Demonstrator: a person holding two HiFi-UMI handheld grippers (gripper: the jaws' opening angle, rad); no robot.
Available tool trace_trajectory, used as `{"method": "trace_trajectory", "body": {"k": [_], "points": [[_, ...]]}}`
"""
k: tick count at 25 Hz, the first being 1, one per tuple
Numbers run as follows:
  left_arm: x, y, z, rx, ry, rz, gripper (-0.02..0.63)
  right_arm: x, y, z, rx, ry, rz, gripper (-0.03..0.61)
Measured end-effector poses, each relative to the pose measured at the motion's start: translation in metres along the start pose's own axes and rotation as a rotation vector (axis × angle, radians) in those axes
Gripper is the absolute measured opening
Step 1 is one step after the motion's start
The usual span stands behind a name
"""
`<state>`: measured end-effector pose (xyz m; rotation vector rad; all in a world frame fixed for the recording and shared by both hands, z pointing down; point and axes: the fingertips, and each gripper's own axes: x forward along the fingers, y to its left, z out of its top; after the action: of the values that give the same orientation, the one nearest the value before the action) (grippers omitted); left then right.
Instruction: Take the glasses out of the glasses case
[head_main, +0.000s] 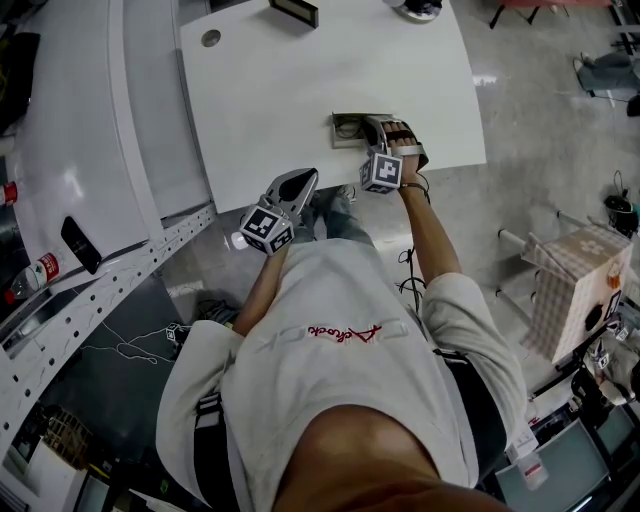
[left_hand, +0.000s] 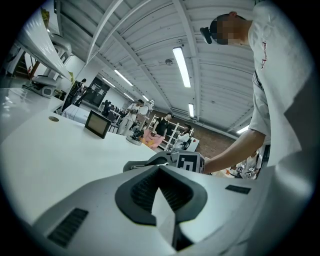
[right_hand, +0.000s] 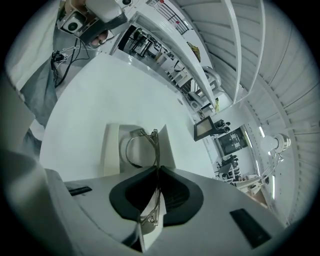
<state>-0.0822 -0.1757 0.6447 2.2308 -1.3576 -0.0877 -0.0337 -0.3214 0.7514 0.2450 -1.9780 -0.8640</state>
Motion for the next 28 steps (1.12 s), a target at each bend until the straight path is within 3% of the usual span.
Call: {"method": "trace_trajectory", "body": {"k": [10, 14, 17, 20, 25, 28], "points": [[0.011, -0.004, 0.017, 0.042, -0.019, -0.048, -0.009, -0.031, -0.015, 0.009, -0.031, 0.000, -0.081, 0.023], [0.015, -0.005, 0.026, 0.070, -0.023, -0.068, -0.009, -0.038, -0.018, 0.008, 0.049, -0.008, -0.087, 0.023], [0.017, -0.005, 0.034, 0.083, -0.034, -0.081, -0.009, -0.047, -0.028, 0.014, 0.232, -0.046, -0.107, 0.023], [0.021, -0.006, 0.043, 0.100, -0.041, -0.101, -0.009, -0.057, -0.047, 0.021, 0.531, -0.121, -0.130, 0.023], [0.028, -0.008, 0.057, 0.126, -0.053, -0.136, -0.009, -0.083, -0.082, 0.034, 1.040, -0.364, -0.160, 0.023], [0.030, -0.007, 0.064, 0.139, -0.062, -0.148, -0.009, -0.101, -0.097, 0.041, 1.215, -0.508, -0.194, 0.021]]}}
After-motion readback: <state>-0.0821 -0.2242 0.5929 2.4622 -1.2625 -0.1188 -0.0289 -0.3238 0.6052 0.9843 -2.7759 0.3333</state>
